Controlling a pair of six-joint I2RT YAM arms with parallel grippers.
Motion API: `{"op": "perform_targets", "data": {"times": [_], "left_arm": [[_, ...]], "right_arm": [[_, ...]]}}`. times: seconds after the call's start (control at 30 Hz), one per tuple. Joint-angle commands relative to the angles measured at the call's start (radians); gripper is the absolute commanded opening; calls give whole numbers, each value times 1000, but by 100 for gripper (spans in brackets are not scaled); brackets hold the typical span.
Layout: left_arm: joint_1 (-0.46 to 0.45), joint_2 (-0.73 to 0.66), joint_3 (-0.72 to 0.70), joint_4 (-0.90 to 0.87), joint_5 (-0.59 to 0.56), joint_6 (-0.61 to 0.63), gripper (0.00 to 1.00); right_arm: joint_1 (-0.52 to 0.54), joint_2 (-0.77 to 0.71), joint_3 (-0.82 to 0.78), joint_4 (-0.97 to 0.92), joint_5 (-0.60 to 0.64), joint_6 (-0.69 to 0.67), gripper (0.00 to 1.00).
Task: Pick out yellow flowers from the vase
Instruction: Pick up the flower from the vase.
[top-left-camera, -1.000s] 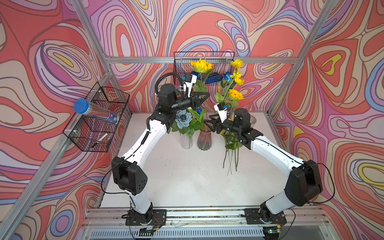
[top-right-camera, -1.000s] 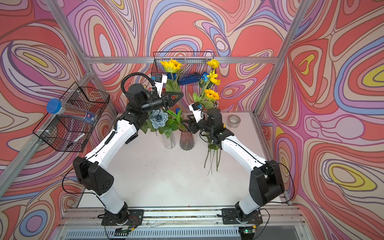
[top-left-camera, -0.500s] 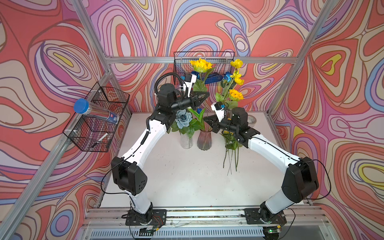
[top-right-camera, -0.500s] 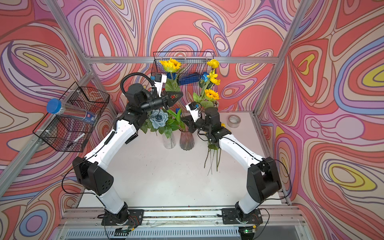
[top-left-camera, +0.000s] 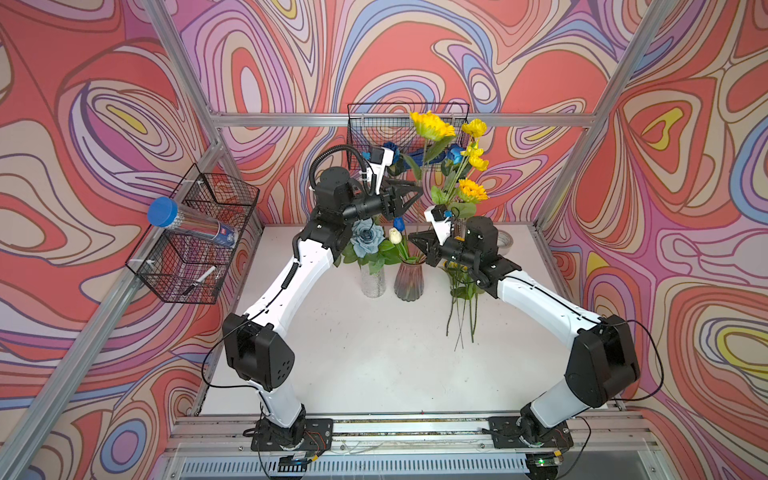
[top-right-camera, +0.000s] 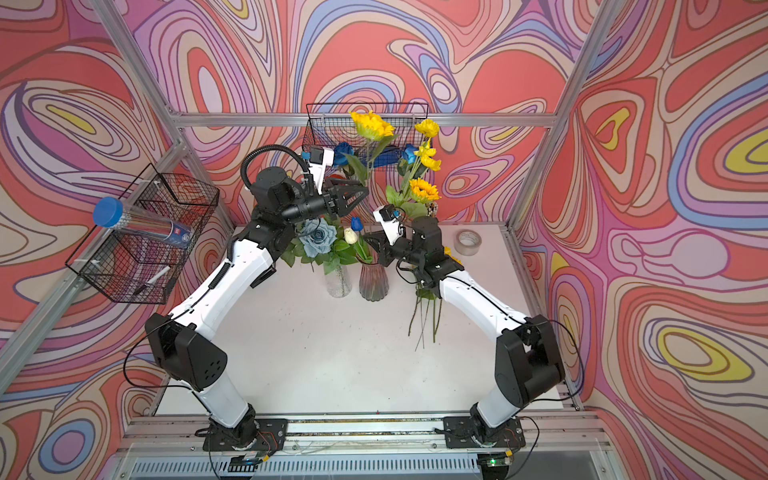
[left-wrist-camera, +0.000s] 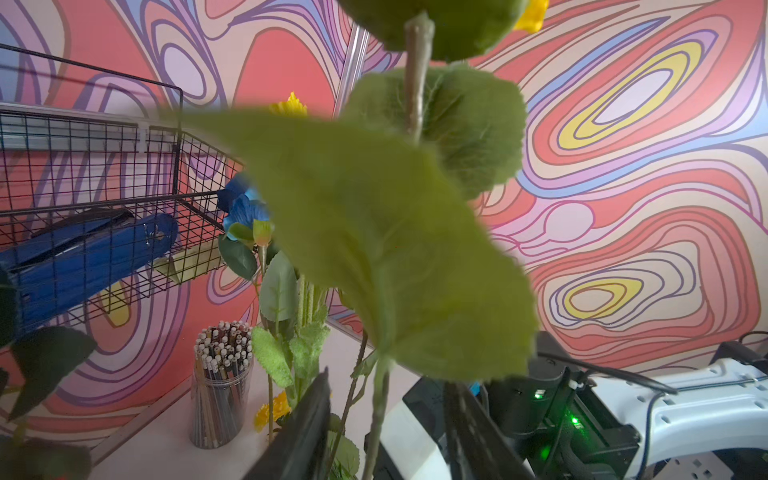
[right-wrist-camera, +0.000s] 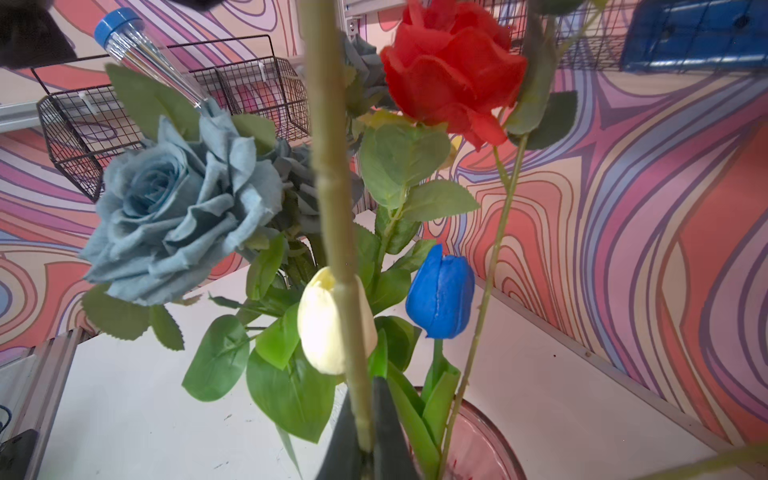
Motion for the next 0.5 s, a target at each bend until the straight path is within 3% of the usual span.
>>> {"op": "perform_targets", "data": {"times": [0.0,0.2,0.47], "left_arm": [[-3,-29,-2,14,-8,2,62],[-3,-113,-64,-6,-96,36,70],[-3,-294,-260,-11,-261,108,80]], "right_arm": [[2,-49,-10,22,2,10,0],[2,-113,4,10,0,16,0],[4,-239,-8,12,-19,46,0]]}}
